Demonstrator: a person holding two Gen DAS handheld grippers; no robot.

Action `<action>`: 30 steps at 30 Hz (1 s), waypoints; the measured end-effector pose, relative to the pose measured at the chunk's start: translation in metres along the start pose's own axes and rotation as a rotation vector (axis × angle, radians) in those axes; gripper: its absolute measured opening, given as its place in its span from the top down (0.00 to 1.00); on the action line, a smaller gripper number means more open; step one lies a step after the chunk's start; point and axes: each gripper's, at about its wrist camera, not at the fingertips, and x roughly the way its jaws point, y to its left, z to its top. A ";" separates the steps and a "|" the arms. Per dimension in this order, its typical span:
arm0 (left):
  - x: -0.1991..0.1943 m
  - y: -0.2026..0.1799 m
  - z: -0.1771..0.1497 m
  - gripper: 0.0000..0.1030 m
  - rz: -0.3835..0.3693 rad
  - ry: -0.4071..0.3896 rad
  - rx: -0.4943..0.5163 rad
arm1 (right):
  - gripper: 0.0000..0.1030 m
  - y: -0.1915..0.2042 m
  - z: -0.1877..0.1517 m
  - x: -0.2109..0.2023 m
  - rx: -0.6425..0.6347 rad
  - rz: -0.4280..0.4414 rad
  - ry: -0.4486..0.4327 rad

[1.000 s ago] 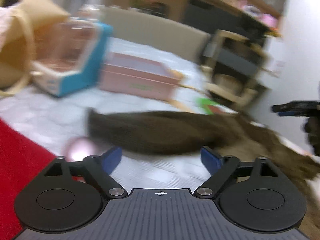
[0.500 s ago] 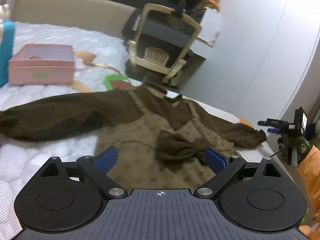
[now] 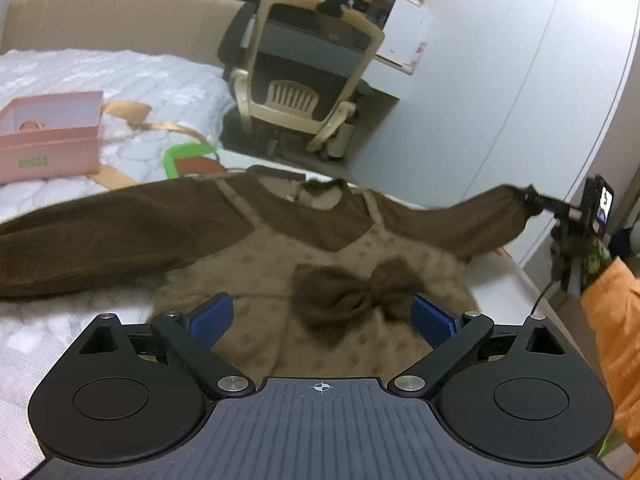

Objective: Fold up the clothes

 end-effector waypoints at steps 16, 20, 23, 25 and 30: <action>-0.009 0.049 -0.020 0.04 0.114 0.045 -0.155 | 0.51 0.059 -0.065 -0.100 -0.157 0.368 0.284; -0.018 0.020 -0.034 0.04 0.111 0.071 0.032 | 0.40 0.086 -0.082 -0.168 -0.401 0.510 0.274; -0.035 0.000 -0.053 0.03 0.140 0.069 0.169 | 0.38 0.091 -0.094 -0.201 -0.504 0.598 0.307; -0.050 -0.008 -0.067 0.03 0.161 0.066 0.221 | 0.37 0.091 -0.104 -0.222 -0.548 0.644 0.336; -0.085 -0.019 -0.101 0.03 0.197 0.071 0.280 | 0.32 0.096 -0.140 -0.265 -0.674 0.691 0.347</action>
